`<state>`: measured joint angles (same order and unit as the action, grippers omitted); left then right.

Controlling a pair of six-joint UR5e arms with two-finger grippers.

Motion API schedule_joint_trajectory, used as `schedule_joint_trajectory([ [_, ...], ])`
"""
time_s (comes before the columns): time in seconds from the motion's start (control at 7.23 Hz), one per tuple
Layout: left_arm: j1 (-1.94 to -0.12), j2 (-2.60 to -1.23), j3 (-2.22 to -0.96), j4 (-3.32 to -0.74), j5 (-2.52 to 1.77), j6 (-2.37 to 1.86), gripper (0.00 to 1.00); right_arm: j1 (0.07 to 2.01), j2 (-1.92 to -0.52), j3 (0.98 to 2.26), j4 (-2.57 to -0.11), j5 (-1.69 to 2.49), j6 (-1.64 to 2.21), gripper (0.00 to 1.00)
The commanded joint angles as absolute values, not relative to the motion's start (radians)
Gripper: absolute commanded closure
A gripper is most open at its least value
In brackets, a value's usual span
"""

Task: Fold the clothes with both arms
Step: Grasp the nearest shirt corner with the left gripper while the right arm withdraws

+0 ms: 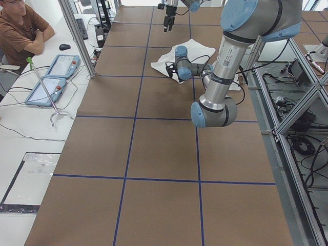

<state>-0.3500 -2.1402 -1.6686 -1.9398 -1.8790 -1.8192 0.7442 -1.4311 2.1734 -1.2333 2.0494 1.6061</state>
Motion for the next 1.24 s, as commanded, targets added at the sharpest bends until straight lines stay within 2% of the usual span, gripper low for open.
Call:
schedule_joint_trajectory([
  [0.0,-0.354,-2.143,-1.680,-1.939,-1.876,-1.819,1.00,0.750,-1.433,2.169,-1.233,2.049,1.606,0.00],
  [0.83,-0.541,-2.158,-1.658,-1.933,-1.861,-1.740,1.00,0.778,-1.427,2.152,-1.226,2.036,1.605,0.00],
  [1.11,-0.601,-2.163,-1.597,-1.942,-1.815,-1.679,1.00,0.779,-1.387,2.126,-1.224,2.023,1.601,0.00],
])
